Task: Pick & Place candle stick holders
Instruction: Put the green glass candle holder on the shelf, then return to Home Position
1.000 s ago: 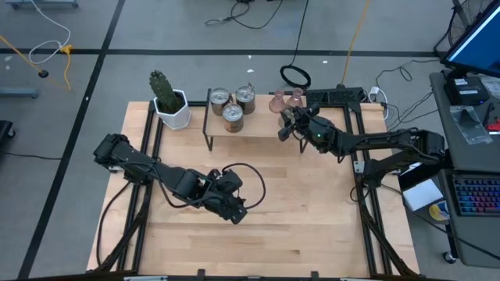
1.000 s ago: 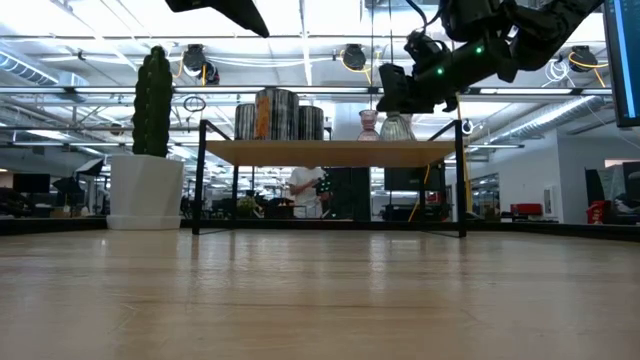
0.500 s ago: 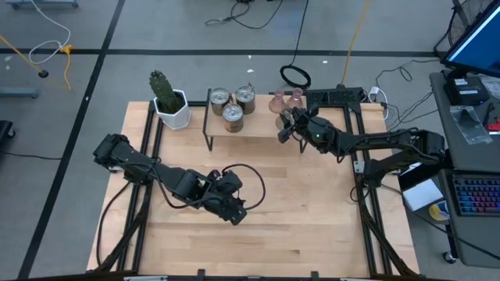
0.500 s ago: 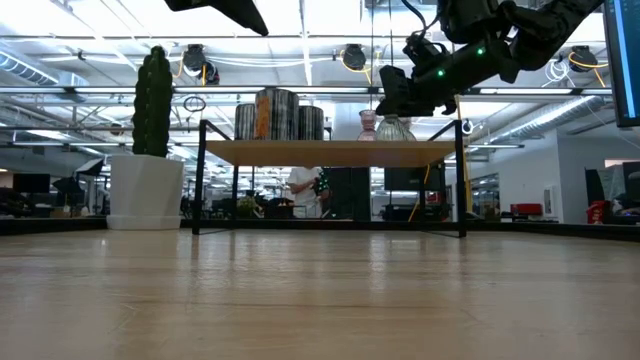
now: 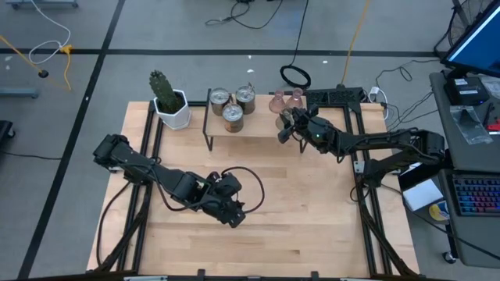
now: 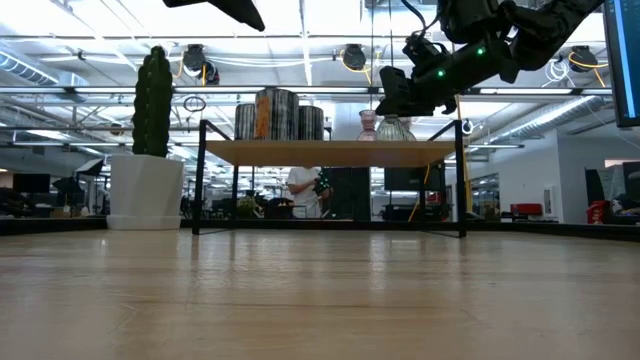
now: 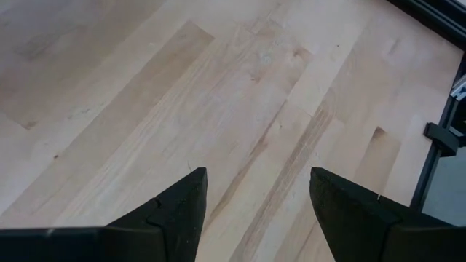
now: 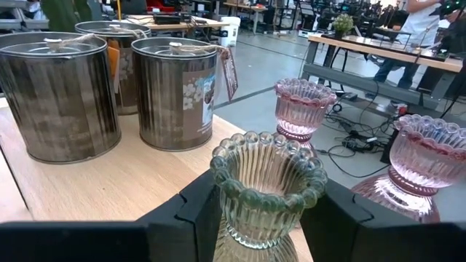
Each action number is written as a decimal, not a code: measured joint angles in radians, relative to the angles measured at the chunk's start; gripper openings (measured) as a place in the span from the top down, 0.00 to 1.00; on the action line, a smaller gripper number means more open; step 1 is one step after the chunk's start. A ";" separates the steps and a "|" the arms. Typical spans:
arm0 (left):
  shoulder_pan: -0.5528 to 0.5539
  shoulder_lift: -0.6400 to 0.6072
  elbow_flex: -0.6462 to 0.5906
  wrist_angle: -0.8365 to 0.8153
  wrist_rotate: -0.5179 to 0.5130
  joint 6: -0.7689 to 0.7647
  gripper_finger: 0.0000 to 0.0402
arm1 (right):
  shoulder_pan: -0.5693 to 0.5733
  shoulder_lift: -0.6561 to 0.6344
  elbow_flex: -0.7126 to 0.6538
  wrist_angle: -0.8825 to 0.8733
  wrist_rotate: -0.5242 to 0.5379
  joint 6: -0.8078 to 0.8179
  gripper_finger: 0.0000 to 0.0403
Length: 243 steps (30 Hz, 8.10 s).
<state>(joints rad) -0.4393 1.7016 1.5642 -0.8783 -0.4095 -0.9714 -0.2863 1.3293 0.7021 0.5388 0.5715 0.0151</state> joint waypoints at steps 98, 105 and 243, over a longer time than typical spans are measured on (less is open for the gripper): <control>-0.270 -0.645 -0.679 0.371 -0.507 -0.047 0.40 | 0.158 -0.786 -0.001 -0.892 -0.490 0.234 0.98; -0.263 -0.892 -0.822 0.379 -0.491 0.075 0.40 | 0.158 -0.872 -0.001 -0.930 -0.495 0.239 0.96; 0.126 -1.682 -1.548 0.952 -0.172 0.583 0.40 | 0.158 -1.324 -0.640 -0.500 -0.547 0.234 0.96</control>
<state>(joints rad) -0.3132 0.0193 0.0162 0.0733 -0.5816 -0.3882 -0.1287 0.0051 0.0616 0.0383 0.0248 0.2489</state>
